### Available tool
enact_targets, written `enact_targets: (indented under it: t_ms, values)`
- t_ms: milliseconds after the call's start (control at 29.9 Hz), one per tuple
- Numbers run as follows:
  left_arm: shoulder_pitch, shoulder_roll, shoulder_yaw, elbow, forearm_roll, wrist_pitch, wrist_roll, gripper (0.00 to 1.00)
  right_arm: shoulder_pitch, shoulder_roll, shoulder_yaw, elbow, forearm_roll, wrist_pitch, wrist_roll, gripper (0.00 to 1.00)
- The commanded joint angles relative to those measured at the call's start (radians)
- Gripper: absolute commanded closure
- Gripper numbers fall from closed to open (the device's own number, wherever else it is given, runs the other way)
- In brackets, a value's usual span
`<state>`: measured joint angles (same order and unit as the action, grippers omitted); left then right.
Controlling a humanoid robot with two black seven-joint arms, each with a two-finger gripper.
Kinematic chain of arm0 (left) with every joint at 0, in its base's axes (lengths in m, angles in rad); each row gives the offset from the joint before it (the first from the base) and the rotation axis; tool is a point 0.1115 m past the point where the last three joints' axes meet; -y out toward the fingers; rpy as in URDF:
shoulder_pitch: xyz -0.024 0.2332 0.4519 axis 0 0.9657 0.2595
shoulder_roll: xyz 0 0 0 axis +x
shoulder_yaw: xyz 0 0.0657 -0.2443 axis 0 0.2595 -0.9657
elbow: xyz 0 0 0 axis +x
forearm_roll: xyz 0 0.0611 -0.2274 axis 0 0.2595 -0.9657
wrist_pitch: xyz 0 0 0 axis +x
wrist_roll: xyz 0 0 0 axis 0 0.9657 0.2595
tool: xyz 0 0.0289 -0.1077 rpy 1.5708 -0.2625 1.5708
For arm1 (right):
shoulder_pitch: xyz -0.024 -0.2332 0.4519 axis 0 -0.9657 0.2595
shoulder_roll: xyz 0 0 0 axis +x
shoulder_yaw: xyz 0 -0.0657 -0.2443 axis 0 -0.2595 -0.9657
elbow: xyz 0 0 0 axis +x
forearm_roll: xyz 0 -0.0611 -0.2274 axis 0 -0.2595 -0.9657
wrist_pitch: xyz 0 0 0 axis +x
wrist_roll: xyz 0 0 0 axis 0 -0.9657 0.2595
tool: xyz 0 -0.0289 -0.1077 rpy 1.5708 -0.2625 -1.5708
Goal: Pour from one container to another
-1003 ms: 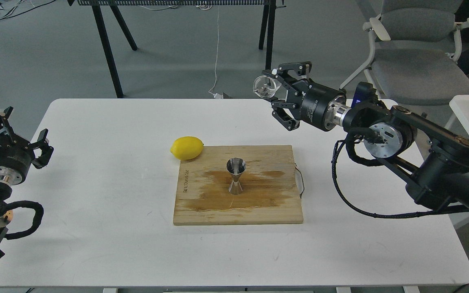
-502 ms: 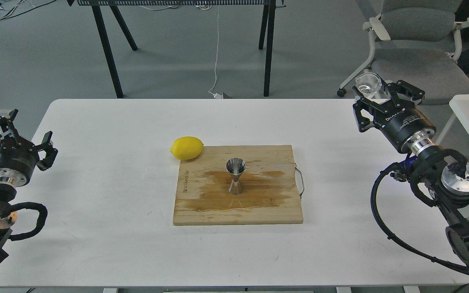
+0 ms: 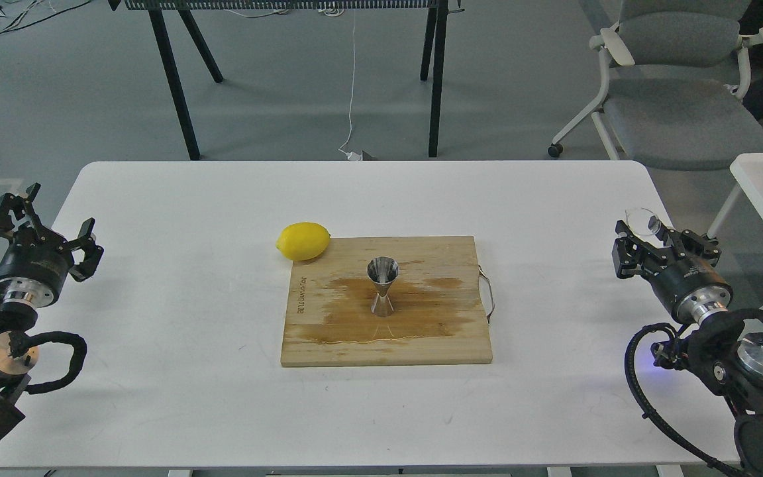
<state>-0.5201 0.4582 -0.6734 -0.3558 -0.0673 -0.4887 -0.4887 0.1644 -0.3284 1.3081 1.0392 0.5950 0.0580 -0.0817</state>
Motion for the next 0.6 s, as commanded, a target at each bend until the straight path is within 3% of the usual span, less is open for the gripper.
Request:
enact_targets:
  t_ms: [0, 569]
  values:
    - [0.000, 0.000, 0.000, 0.000, 0.001, 0.000, 0.000, 0.06, 0.006, 0.006, -0.015, -0.031, -0.001, -0.029, -0.007, 0.76]
    - [0.000, 0.000, 0.000, 0.000, 0.000, 0.000, 0.000, 0.06, 0.063, 0.026, -0.107, -0.082, -0.014, -0.116, -0.013, 0.75]
